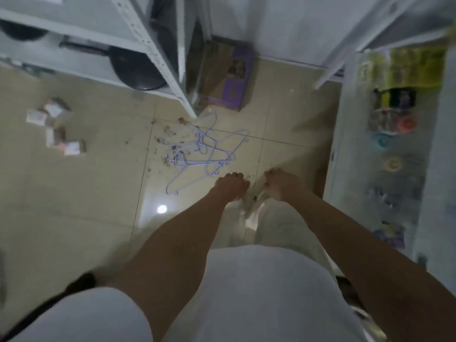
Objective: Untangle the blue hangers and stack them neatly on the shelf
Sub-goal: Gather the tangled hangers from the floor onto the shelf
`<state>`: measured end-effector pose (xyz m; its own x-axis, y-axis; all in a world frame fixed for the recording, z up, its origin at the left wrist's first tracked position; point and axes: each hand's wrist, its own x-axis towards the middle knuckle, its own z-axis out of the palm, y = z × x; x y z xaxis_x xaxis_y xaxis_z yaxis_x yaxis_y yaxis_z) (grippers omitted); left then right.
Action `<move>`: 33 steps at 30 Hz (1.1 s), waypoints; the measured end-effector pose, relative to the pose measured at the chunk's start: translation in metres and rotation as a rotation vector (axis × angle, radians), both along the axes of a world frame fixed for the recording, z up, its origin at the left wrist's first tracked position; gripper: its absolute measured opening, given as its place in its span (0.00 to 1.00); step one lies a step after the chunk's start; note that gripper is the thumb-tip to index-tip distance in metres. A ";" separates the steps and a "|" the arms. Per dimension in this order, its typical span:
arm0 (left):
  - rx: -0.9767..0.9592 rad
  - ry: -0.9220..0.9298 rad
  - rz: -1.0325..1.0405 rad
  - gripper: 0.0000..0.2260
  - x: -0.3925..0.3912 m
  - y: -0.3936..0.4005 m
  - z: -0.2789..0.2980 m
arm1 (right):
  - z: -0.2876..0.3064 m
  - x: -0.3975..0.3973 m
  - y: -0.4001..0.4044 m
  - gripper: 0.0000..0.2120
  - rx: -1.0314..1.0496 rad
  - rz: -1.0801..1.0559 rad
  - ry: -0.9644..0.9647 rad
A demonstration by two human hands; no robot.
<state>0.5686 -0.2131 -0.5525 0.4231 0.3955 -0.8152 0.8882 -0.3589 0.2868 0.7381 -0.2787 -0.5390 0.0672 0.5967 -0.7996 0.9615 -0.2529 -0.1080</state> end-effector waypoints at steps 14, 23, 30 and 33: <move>-0.098 0.097 0.651 0.24 -0.038 0.038 -0.222 | -0.272 -0.031 0.135 0.22 -0.152 0.436 0.167; -0.070 0.067 0.926 0.24 -0.060 0.059 -0.436 | -0.489 -0.084 0.170 0.23 -0.218 0.308 0.155; -0.034 0.125 1.021 0.22 -0.103 0.062 -0.595 | -0.638 -0.112 0.214 0.19 -0.070 0.164 0.129; 0.039 0.163 1.032 0.20 -0.111 0.070 -0.645 | -0.681 -0.121 0.237 0.17 0.261 0.174 -0.019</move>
<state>0.4578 -0.1433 -1.1976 -0.2488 0.5296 -0.8110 0.7955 0.5893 0.1408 0.6174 -0.0419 -1.2196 -0.0408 0.7858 -0.6171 0.9904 -0.0501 -0.1292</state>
